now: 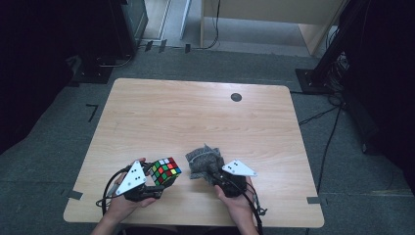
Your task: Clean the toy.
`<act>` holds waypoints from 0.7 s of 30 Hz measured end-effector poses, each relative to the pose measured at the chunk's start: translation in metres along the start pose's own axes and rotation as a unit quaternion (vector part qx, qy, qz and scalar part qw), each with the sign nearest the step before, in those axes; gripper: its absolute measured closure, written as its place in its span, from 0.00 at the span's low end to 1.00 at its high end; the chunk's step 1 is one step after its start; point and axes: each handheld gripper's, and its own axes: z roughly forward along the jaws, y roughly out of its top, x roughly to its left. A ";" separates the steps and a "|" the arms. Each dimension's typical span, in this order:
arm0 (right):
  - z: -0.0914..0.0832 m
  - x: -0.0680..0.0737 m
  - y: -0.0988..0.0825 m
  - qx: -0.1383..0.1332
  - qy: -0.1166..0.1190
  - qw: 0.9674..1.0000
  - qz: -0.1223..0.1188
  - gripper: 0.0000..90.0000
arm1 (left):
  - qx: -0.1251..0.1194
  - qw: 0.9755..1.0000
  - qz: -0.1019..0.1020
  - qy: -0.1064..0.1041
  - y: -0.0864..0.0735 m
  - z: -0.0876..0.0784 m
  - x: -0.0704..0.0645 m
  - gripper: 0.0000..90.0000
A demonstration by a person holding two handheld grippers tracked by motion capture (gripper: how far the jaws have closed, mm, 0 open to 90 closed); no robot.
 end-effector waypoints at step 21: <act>-0.023 0.044 0.026 -0.061 0.120 0.991 0.005 0.80 | -0.023 0.998 0.048 -0.019 0.006 0.009 -0.023 0.38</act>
